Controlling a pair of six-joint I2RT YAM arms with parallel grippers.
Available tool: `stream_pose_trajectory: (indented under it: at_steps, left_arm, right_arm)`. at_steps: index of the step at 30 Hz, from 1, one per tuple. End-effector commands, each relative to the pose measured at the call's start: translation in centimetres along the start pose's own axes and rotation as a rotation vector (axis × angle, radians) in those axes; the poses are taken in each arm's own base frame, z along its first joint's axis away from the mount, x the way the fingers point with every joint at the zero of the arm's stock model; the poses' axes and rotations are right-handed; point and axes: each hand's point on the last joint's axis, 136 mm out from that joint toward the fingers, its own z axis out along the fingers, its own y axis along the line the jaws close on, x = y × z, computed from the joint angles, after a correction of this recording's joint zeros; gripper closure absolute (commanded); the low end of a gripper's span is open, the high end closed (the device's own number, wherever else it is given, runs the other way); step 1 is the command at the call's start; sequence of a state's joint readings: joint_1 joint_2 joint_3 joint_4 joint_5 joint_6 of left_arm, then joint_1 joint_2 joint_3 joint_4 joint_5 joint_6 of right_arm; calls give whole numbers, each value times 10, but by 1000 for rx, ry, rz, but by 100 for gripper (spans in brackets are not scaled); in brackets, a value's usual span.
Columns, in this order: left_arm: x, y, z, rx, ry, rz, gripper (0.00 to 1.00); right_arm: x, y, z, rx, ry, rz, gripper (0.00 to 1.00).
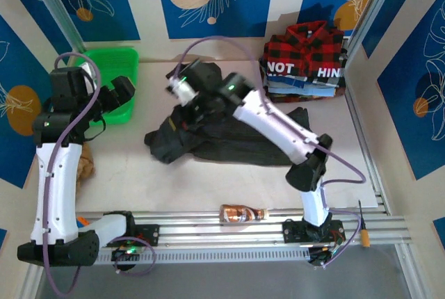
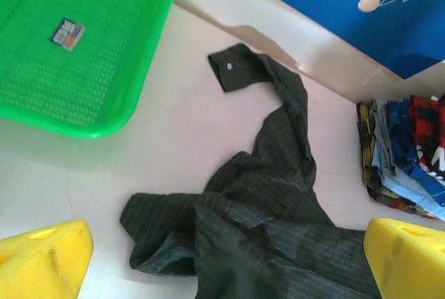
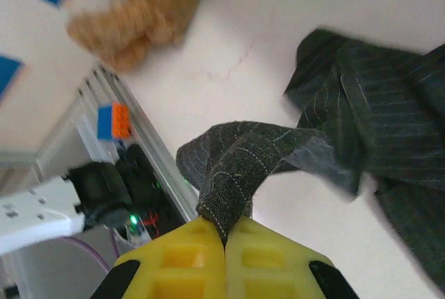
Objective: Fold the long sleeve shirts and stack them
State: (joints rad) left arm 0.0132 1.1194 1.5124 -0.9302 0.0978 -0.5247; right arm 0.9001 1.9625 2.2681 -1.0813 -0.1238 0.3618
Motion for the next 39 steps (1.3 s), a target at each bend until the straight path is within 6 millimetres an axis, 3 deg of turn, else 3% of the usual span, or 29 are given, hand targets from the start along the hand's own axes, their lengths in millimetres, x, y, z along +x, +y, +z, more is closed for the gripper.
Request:
stream_pose_trajectory:
  at_steps: [1, 7, 17, 23, 30, 39]
  left_arm:
    - [25, 0, 16, 25, 62, -27, 0]
    - [77, 9, 43, 8, 172, -34, 0]
    - [145, 17, 80, -29, 316, -53, 0]
    - [158, 19, 99, -24, 336, -117, 0]
    - [167, 11, 110, 12, 373, -138, 5]
    - [196, 15, 119, 16, 423, -167, 12]
  right_arm:
    - [-5, -4, -7, -103, 27, 96, 100]
    - [-35, -16, -46, -155, -79, 161, 100]
    - [-41, -54, -103, -100, -184, 249, 100]
    - [-41, -67, -124, -78, -226, 244, 100]
    - [-56, -93, -126, 42, -267, 175, 100]
    - [-106, -121, -89, 307, -332, -65, 100]
